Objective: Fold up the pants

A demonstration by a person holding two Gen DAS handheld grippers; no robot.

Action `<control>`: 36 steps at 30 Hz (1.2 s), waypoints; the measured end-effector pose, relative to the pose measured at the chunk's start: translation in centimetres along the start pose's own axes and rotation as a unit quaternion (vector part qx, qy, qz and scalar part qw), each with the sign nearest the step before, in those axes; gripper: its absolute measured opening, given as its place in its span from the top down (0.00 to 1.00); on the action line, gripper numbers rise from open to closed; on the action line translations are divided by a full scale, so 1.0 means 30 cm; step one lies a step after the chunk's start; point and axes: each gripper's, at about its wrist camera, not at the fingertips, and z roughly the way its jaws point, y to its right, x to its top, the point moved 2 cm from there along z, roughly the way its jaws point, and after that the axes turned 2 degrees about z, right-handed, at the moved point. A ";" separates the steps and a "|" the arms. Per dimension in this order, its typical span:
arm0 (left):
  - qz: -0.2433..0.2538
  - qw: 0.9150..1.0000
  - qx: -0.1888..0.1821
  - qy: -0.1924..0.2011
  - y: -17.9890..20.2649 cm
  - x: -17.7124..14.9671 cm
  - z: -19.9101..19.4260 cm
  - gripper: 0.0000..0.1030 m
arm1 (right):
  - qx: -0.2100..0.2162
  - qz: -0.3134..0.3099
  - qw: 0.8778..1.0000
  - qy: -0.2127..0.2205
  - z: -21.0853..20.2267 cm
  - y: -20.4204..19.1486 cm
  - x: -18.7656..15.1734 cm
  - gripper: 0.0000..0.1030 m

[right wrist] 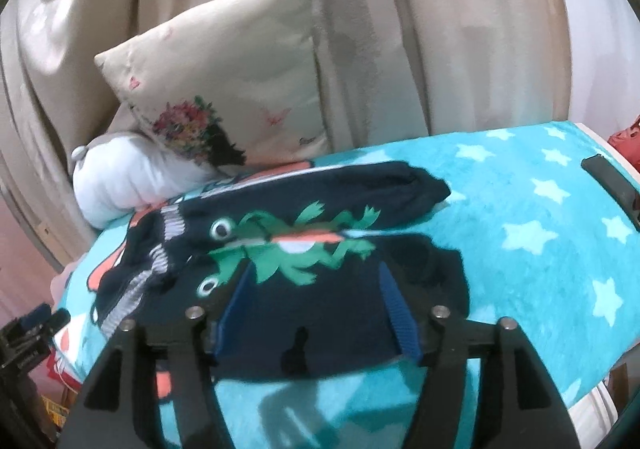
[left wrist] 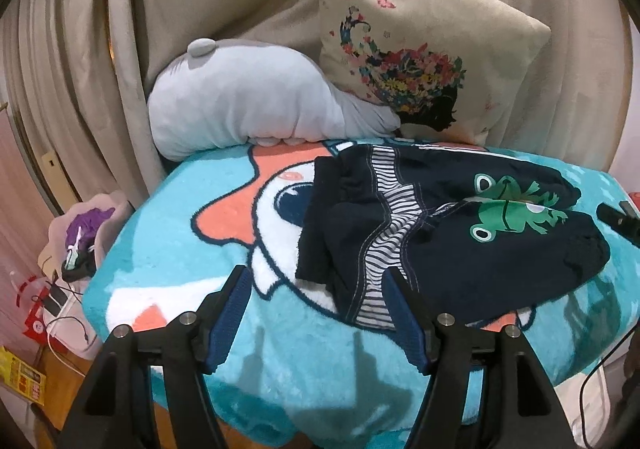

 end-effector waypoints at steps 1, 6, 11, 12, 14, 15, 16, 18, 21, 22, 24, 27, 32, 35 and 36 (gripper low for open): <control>0.000 1.000 0.001 0.000 0.000 -0.002 -0.003 0.30 | -0.001 -0.002 1.000 -0.004 0.004 -0.004 -0.010 0.38; -0.007 1.000 -0.002 -0.006 -0.009 -0.003 0.009 0.30 | 0.001 0.001 1.000 -0.020 0.036 -0.015 -0.035 0.38; -0.011 1.000 -0.007 -0.028 0.006 -0.006 0.059 0.30 | -0.008 -0.018 1.000 -0.023 0.064 -0.029 -0.044 0.38; -0.010 0.999 -0.007 -0.032 0.008 -0.006 0.070 0.30 | -0.008 -0.020 0.999 -0.024 0.071 -0.029 -0.044 0.38; -0.006 0.999 -0.008 -0.041 0.016 -0.005 0.095 0.30 | -0.009 -0.020 0.999 -0.031 0.092 -0.025 -0.047 0.38; -0.004 0.999 -0.008 -0.045 0.020 -0.005 0.107 0.30 | -0.009 -0.020 0.999 -0.033 0.101 -0.023 -0.048 0.38; -0.002 0.999 -0.008 -0.049 0.024 -0.004 0.118 0.30 | -0.010 -0.020 0.999 -0.036 0.113 -0.020 -0.049 0.38; 0.001 0.998 -0.008 -0.055 0.032 -0.003 0.136 0.30 | -0.012 -0.018 0.999 -0.040 0.130 -0.015 -0.051 0.38; 0.004 0.998 -0.008 -0.063 0.042 0.003 0.163 0.30 | -0.012 -0.016 0.999 -0.043 0.146 -0.012 -0.052 0.38; 0.003 0.998 -0.007 -0.065 0.045 0.003 0.168 0.30 | -0.012 -0.017 0.999 -0.042 0.148 -0.011 -0.050 0.38; 0.003 0.998 -0.009 -0.070 0.050 0.004 0.181 0.30 | -0.013 -0.019 0.999 -0.040 0.153 -0.011 -0.049 0.38; 0.003 0.997 -0.013 -0.077 0.058 0.003 0.197 0.30 | -0.015 -0.023 0.999 -0.039 0.162 -0.011 -0.052 0.38; 0.009 0.997 -0.011 -0.082 0.073 0.003 0.208 0.30 | -0.012 -0.022 0.999 -0.041 0.172 -0.004 -0.058 0.38; 0.011 0.996 -0.009 -0.083 0.079 0.005 0.211 0.30 | -0.012 -0.018 0.999 -0.042 0.175 0.004 -0.055 0.38; 0.011 0.996 -0.008 -0.084 0.080 0.007 0.212 0.30 | -0.012 -0.018 0.999 -0.042 0.175 0.008 -0.051 0.38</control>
